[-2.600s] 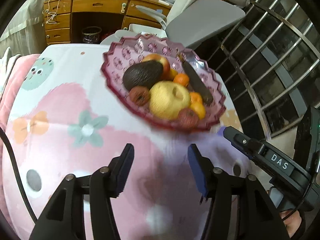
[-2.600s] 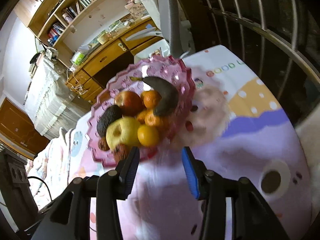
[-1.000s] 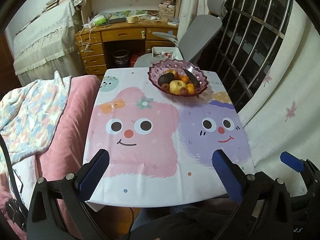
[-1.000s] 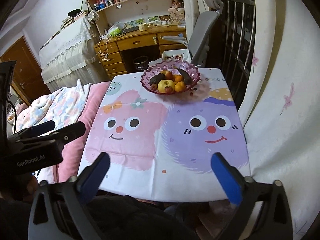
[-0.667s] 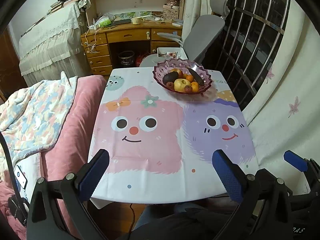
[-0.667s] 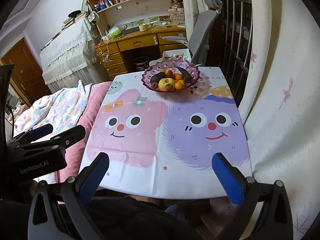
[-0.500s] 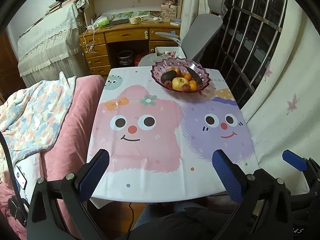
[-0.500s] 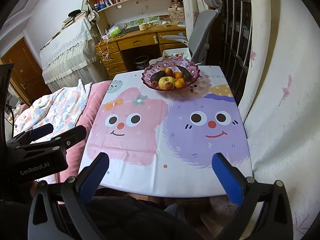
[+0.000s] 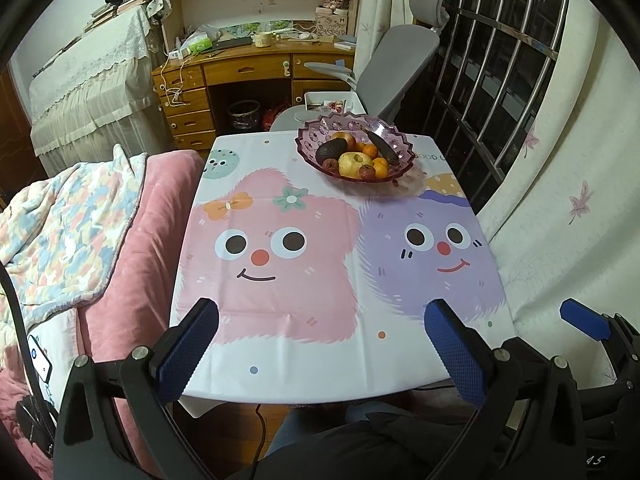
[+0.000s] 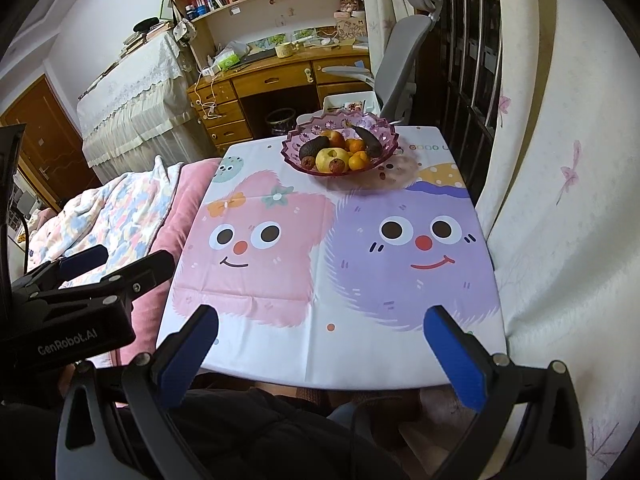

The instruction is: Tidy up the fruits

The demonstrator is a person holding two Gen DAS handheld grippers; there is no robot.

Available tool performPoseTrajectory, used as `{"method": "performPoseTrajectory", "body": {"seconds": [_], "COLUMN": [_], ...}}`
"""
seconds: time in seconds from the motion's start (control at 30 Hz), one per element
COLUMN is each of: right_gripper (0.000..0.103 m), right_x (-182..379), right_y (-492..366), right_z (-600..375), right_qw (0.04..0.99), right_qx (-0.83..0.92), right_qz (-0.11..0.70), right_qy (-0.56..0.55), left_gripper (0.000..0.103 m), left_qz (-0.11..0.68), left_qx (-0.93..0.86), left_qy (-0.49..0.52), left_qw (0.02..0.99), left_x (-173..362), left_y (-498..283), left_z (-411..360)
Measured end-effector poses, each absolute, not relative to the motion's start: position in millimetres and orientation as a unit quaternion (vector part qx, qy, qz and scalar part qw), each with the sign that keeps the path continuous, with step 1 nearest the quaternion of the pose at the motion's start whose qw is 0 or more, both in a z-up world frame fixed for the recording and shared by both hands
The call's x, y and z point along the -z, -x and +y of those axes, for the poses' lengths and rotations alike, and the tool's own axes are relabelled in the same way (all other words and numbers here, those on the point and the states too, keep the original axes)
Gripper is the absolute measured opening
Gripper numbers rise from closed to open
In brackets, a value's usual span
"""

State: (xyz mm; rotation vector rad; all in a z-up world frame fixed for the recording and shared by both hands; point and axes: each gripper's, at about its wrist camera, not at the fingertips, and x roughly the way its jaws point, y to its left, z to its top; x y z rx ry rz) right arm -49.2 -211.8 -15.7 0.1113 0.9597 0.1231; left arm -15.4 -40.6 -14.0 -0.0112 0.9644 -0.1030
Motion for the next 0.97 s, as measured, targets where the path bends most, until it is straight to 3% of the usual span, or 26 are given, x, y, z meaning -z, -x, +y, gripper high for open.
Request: {"method": "performPoseTrajectory", "body": {"seconds": [0.97], "right_gripper": [0.103], "right_x": [20.2], "right_y": [53.0], "right_z": [-208.4], "right_qw": [0.881], "right_qx": [-0.058], "right_qz": [0.467], "right_qy": [-0.054], "left_gripper": [0.102], "left_qz": [0.47], "left_qx": [0.048], "left_qy": [0.005], "left_qw": [0.881], "left_x": [18.0], "left_y": [11.8], "left_z": [-34.7]}}
